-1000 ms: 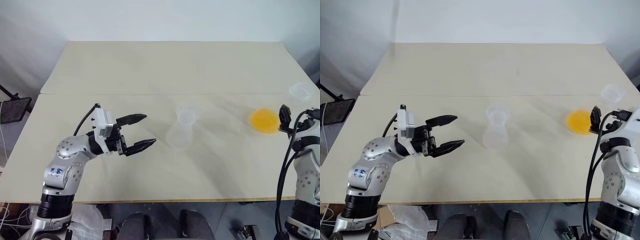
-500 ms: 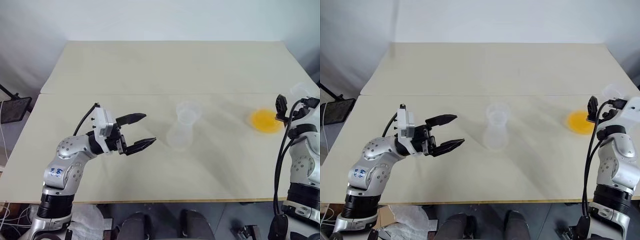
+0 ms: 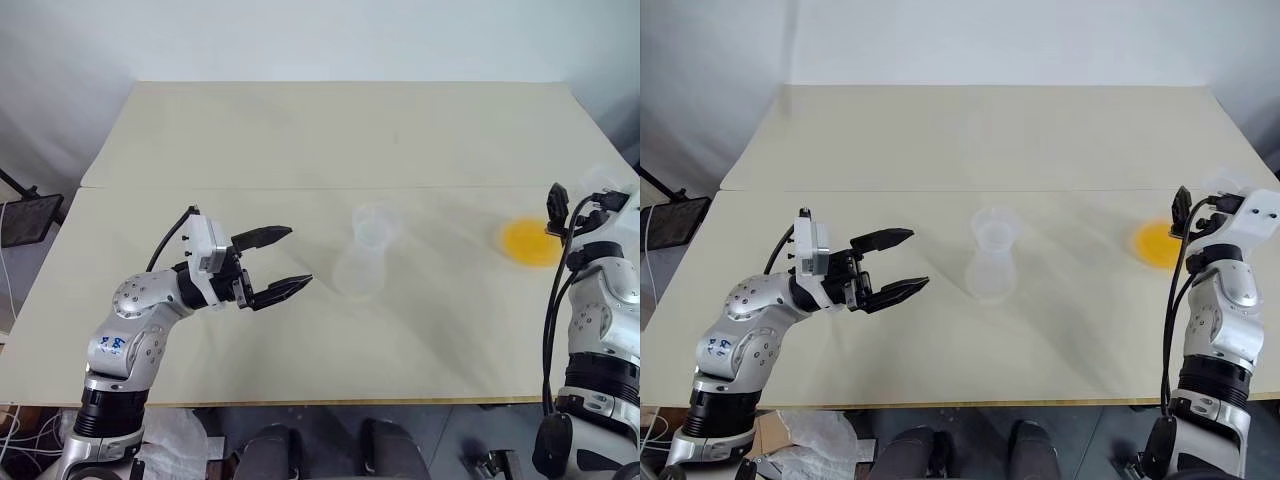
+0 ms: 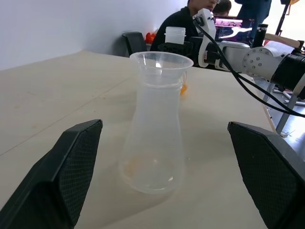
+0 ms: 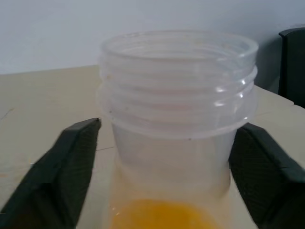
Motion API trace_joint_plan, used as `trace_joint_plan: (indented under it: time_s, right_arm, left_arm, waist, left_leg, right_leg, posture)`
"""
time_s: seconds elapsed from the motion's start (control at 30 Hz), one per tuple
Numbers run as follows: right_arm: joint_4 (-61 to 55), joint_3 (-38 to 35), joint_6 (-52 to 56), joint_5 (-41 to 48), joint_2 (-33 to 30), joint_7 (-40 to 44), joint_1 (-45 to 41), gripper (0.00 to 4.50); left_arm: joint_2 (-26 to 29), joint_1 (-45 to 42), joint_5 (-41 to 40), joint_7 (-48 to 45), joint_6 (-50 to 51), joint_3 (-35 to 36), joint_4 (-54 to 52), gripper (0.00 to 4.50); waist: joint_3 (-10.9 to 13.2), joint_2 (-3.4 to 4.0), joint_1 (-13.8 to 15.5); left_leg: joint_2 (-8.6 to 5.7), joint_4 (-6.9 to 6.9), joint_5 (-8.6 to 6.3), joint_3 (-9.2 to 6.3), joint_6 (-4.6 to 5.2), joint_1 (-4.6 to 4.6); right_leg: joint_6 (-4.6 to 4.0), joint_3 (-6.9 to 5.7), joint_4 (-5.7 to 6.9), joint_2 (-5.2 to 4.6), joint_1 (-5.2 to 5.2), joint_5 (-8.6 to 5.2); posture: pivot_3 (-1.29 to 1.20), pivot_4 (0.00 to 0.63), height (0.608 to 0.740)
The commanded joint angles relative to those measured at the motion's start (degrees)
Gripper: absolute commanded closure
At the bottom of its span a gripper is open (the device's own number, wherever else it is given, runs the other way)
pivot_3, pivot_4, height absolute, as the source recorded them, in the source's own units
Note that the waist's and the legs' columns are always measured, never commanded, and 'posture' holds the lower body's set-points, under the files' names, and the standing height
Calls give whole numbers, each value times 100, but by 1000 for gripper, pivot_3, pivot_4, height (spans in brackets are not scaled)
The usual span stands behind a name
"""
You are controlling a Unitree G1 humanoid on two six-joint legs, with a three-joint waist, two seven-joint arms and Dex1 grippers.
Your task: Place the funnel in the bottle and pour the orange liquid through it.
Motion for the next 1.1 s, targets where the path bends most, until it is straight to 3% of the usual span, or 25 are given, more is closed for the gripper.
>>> trace_joint_plan:
  time_s: [0.03, 0.4, 0.53, 0.73, 1.1]
  right_arm:
    - [-52, -39, -352, -37, -100, 50, -78, 1800]
    - [-617, 241, -422, -32, 3, 210, -14, 1863]
    - [-1295, 848, -339, -56, -82, 781, -77, 1863]
    - [-2243, 1753, 51, -1032, -556, 822, -145, 1863]
    - [-2772, 2512, -978, -2268, -948, 1195, -112, 1863]
  left_arm:
    - [5, 65, -135, -7, -2, 20, -262, 0]
    - [-11, 100, -181, 22, 72, 31, -304, 0]
    - [-30, 88, -193, 37, 81, 44, -284, 0]
    - [-159, 78, -167, 118, 22, 42, -207, 0]
    - [-567, -32, 87, 315, -298, -196, -17, 0]
  waist:
    - [1, 1, 2]
    - [16, 26, -2]
    - [24, 40, -8]
    - [27, 44, 15]
    - [33, 35, 12]
  left_leg:
    - [0, 0, 0, 0, 0, 0]
    - [0, 0, 0, 0, 0, 0]
    - [0, 0, 1, 0, -1, -1]
    - [1, -2, 1, 0, -1, -4]
    - [-5, -2, 2, -4, -2, -10]
  right_leg:
    - [0, 0, 0, 0, 0, 0]
    - [0, 1, 0, 0, 0, 0]
    - [0, 1, 3, 0, -4, 0]
    - [0, 1, 5, -1, -10, 0]
    - [3, -7, 1, -3, -11, 2]
  posture:
    - [0, 150, 740]
    - [0, 150, 740]
    - [0, 150, 740]
    - [0, 150, 740]
    - [0, 150, 740]
